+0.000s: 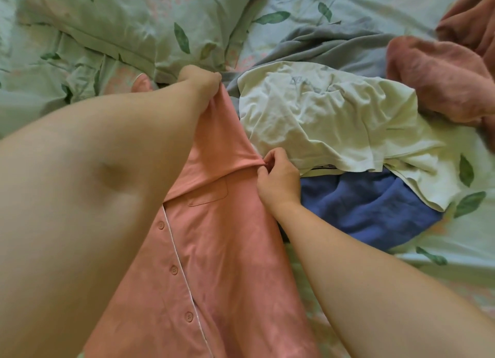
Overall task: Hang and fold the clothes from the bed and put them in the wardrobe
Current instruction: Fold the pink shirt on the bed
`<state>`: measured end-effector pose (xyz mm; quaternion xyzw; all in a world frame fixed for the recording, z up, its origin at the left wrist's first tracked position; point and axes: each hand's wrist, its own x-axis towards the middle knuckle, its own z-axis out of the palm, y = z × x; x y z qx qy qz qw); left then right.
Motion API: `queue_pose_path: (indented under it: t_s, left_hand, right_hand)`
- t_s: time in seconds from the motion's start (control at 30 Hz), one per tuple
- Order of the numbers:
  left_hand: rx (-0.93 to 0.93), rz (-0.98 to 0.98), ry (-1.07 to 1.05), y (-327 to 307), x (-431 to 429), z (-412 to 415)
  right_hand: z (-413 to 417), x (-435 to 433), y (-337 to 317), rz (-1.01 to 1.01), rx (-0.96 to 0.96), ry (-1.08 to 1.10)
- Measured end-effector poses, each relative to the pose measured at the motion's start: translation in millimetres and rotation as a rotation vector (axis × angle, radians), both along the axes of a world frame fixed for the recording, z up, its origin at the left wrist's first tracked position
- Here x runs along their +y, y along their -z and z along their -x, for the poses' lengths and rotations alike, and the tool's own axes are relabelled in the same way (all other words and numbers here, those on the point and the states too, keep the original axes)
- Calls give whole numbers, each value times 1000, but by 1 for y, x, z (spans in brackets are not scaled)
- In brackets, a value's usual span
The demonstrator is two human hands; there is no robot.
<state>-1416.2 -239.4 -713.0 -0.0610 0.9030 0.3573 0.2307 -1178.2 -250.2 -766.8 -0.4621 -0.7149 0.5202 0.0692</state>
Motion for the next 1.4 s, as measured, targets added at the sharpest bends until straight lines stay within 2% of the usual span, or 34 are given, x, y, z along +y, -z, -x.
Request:
queue_pose_path:
  t_s: [0.1, 0.17, 0.2, 0.3, 0.4, 0.53, 0.7, 0.83, 0.87, 0.93, 0.97, 1.03, 1.27, 1.33, 1.4]
  left_hand:
    - [8, 81, 128, 4, -2, 2]
    - [145, 77, 243, 12, -22, -4]
    - [246, 93, 243, 14, -30, -3]
    - [376, 180, 183, 12, -70, -11]
    - [409, 277, 126, 19, -139, -33]
    - [308, 338, -86, 27, -248, -60]
    - [145, 328, -594, 25, -380, -87]
    - [-86, 371, -731, 24, -462, -103]
    - [-163, 310, -837, 27, -477, -109]
    - [-376, -75, -1128, 28, -494, -122]
    - [-512, -276, -1208, 25, -500, -128]
    - [-680, -488, -1267, 24, -511, -139]
    - [-712, -707, -1364, 22, -533, -150]
    - [-600, -665, -1411, 26, -538, -145]
    - [-415, -525, -1460, 28, -551, -138]
  right_hand:
    - [2, -2, 1, -36, -61, -62]
    - [3, -6, -3, -41, -66, -46]
    - [2, -10, -6, -80, -69, -35]
    - [-1, -23, -15, -327, -109, -41]
    - [5, -51, -25, -426, -61, -172]
    - [23, -100, -31, -395, -20, -401]
    - [54, -166, -37, -301, -7, -579]
    - [74, -230, -43, -303, 10, -739]
    - [79, -247, -45, -314, 28, -782]
    - [90, -280, -48, -330, 74, -880]
    - [96, -296, -49, -337, 76, -923]
    - [106, -327, -49, -341, 45, -984]
    - [111, -392, -40, -352, -16, -1142]
    - [109, -399, -37, -350, -7, -1159]
    - [110, -402, -37, -355, 9, -1157]
